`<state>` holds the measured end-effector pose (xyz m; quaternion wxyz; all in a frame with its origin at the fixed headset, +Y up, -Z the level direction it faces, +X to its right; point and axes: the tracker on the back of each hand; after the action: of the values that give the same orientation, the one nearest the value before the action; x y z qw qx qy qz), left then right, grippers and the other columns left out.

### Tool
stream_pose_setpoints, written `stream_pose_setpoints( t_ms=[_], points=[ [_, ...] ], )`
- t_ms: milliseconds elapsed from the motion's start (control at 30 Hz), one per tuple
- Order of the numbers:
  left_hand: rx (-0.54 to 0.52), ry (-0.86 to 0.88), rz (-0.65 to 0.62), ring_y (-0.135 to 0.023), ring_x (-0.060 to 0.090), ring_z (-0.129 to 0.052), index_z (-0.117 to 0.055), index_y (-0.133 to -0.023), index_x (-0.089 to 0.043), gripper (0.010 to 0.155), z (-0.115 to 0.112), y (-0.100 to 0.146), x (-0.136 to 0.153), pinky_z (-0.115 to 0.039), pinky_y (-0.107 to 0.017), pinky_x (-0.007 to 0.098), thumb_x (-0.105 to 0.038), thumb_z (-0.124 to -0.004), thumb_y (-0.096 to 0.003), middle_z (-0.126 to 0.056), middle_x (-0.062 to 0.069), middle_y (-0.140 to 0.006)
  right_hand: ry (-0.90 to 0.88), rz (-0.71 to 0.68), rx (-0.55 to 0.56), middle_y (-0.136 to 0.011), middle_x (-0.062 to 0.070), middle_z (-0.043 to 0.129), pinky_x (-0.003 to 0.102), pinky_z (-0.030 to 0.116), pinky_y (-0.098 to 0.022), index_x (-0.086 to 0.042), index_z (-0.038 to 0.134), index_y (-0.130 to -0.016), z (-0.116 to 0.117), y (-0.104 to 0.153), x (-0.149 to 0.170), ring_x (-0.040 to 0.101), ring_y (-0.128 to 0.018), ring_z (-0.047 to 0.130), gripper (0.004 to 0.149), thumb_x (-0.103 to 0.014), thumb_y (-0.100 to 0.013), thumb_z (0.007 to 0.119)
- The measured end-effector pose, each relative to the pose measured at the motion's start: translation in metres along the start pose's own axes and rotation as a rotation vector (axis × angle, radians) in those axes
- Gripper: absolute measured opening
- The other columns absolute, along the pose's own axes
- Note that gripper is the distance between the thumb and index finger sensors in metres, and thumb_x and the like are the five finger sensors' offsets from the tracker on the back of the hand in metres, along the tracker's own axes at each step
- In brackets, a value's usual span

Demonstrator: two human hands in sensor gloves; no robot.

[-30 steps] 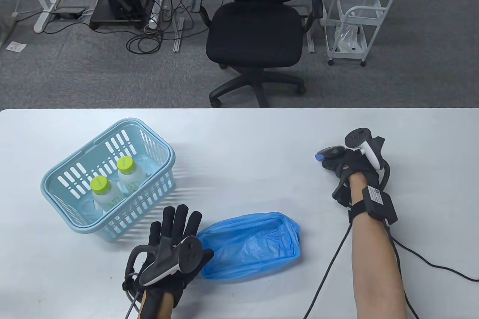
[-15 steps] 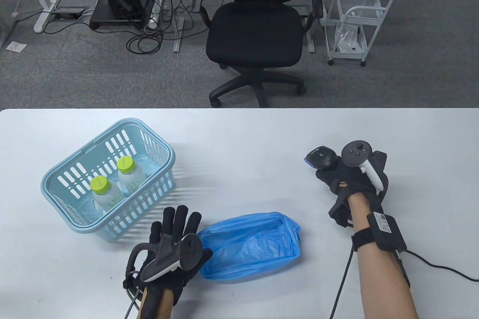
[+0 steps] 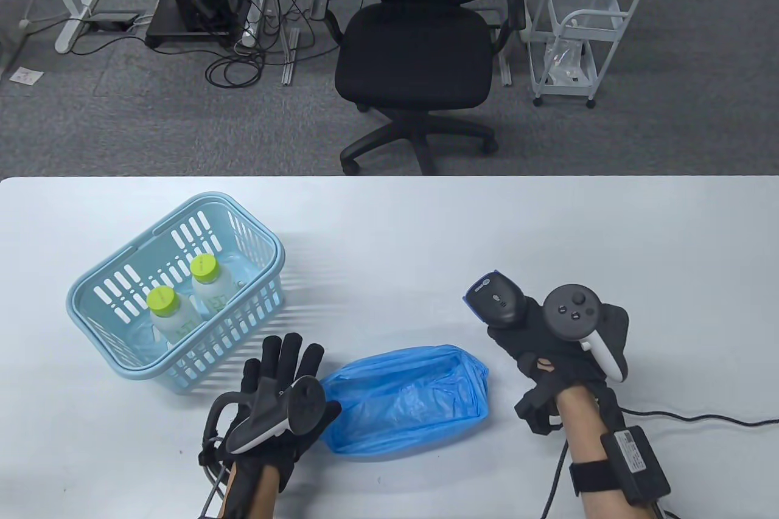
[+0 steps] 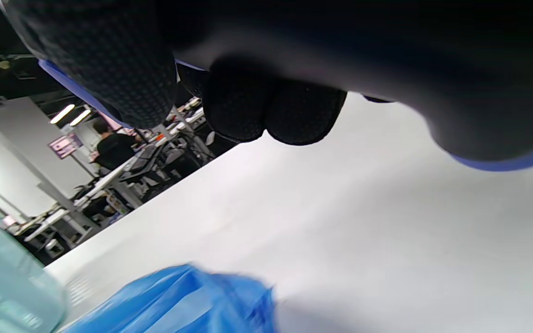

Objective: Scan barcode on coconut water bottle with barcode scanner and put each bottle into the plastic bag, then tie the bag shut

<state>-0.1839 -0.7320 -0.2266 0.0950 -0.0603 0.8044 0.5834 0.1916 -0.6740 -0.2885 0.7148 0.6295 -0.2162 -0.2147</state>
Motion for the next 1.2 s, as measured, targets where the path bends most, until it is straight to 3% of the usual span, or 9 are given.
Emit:
stream_pose_setpoints(
  t_ms=[267, 433, 700, 967, 1033, 1200],
  points=[
    [-0.015, -0.012, -0.032, -0.114, 0.045, 0.008, -0.004, -0.126, -0.026, 0.091, 0.002, -0.001, -0.008, -0.013, -0.079, 0.066, -0.071, -0.054, -0.0652, 0.012, 0.014, -0.127, 0.028, -0.084, 0.000, -0.080, -0.002, 0.092, 0.055, 0.078, -0.063, -0.018, 0.075, -0.093, 0.013, 0.035, -0.018, 0.025, -0.073, 0.097, 0.047, -0.040, -0.054, 0.089],
    [-0.052, -0.001, -0.057, -0.114, 0.046, 0.008, -0.005, -0.126, -0.025, 0.090, 0.010, 0.003, -0.014, -0.013, -0.079, 0.066, -0.070, -0.054, -0.0656, 0.011, 0.014, -0.128, -0.010, -0.084, 0.031, -0.079, -0.002, 0.092, 0.055, 0.078, -0.063, -0.018, 0.076, -0.092, 0.020, 0.034, -0.007, 0.025, -0.073, 0.097, 0.046, -0.040, -0.054, 0.089],
    [-0.210, 0.058, -0.123, -0.118, 0.044, 0.001, -0.012, -0.128, -0.024, 0.089, 0.077, 0.011, -0.003, -0.015, -0.081, 0.064, -0.066, -0.060, -0.0666, 0.002, 0.014, -0.131, -0.025, -0.094, 0.061, -0.079, -0.003, 0.092, 0.054, 0.078, -0.063, -0.019, 0.075, -0.092, 0.020, 0.034, 0.003, 0.024, -0.073, 0.097, 0.046, -0.041, -0.054, 0.088],
    [-0.220, 0.059, 0.064, -0.123, 0.045, -0.023, -0.027, -0.129, -0.023, 0.085, 0.149, 0.000, 0.084, -0.026, -0.083, 0.065, -0.061, -0.070, -0.0665, -0.023, 0.012, -0.136, -0.044, -0.082, 0.082, -0.080, -0.003, 0.092, 0.054, 0.078, -0.063, -0.019, 0.075, -0.092, 0.015, 0.034, 0.012, 0.024, -0.074, 0.097, 0.047, -0.042, -0.054, 0.088],
    [-0.194, 0.064, 0.127, -0.123, 0.045, -0.030, -0.031, -0.129, -0.023, 0.084, 0.156, -0.006, 0.108, -0.029, -0.084, 0.065, -0.059, -0.073, -0.0662, -0.028, 0.011, -0.136, -0.047, -0.076, 0.080, -0.080, -0.003, 0.092, 0.054, 0.077, -0.064, -0.019, 0.075, -0.092, 0.016, 0.033, 0.013, 0.024, -0.074, 0.097, 0.047, -0.042, -0.054, 0.088],
    [-0.016, 0.059, 0.279, -0.123, 0.043, -0.045, -0.034, -0.128, -0.024, 0.086, 0.155, -0.036, 0.161, -0.041, -0.085, 0.064, -0.055, -0.082, -0.0641, -0.035, 0.010, -0.135, -0.042, -0.076, 0.082, -0.080, -0.003, 0.092, 0.054, 0.077, -0.064, -0.019, 0.075, -0.093, 0.016, 0.032, 0.016, 0.024, -0.074, 0.097, 0.047, -0.042, -0.053, 0.088]
  ],
)
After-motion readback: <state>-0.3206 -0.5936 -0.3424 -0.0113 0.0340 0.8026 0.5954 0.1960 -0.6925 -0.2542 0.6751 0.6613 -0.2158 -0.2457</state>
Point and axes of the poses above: the tracker on the back of each hand, its own x axis roughly to the little-finger side, its own y axis roughly from the fingertips to the wrist, z = x × y
